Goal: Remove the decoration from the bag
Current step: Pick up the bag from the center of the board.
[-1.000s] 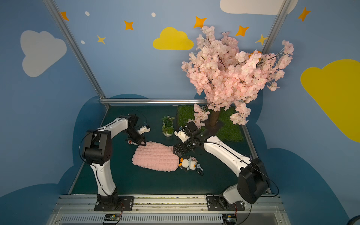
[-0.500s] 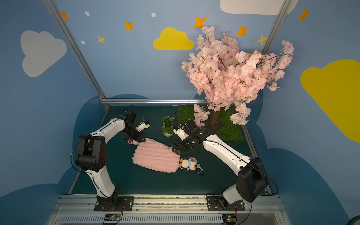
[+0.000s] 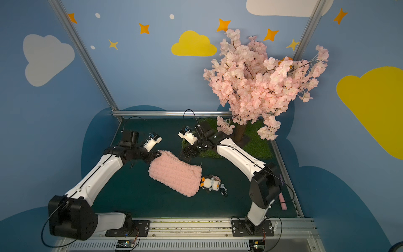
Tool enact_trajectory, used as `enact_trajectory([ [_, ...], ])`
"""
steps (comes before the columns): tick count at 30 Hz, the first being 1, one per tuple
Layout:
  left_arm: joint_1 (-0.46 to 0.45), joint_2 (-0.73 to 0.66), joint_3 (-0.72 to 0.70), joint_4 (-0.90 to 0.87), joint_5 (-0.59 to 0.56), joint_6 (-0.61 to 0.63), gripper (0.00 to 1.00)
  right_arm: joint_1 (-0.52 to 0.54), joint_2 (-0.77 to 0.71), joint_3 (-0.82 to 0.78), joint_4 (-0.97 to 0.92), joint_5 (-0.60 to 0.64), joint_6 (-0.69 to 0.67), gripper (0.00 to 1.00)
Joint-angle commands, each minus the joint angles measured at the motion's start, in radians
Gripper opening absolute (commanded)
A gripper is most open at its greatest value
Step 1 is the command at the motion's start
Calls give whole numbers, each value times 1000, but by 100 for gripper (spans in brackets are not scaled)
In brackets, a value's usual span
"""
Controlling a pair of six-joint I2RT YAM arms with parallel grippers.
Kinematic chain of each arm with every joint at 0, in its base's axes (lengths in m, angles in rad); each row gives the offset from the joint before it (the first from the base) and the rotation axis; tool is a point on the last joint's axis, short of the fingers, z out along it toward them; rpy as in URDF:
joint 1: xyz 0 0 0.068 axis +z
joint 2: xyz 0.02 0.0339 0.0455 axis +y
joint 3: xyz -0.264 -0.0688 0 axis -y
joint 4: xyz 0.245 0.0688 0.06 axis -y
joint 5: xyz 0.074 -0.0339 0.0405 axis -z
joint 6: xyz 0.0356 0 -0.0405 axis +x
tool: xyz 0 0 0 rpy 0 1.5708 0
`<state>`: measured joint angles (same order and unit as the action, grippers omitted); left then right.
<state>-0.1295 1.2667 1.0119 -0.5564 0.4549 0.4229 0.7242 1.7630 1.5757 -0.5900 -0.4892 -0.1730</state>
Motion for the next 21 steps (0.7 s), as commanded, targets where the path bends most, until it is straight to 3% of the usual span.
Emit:
enact_trajectory([
  [1, -2, -83, -64, 138, 102, 35, 2, 30, 74, 90, 1, -80, -99, 92],
  [5, 0, -166, -152, 202, 97, 19, 2, 81, 149, 155, -11, -94, -147, 89],
  [13, 2, -208, -192, 214, 121, -33, 2, 164, 258, 254, -33, -91, -175, 79],
  [15, 1, -207, -198, 208, 123, -47, 2, 172, 275, 281, -45, -93, -181, 71],
  [17, 7, -220, -217, 218, 115, -76, 2, 175, 284, 296, -58, -92, -192, 55],
  [21, 31, -236, -238, 222, 118, -116, 2, 175, 292, 308, -58, -88, -201, 33],
])
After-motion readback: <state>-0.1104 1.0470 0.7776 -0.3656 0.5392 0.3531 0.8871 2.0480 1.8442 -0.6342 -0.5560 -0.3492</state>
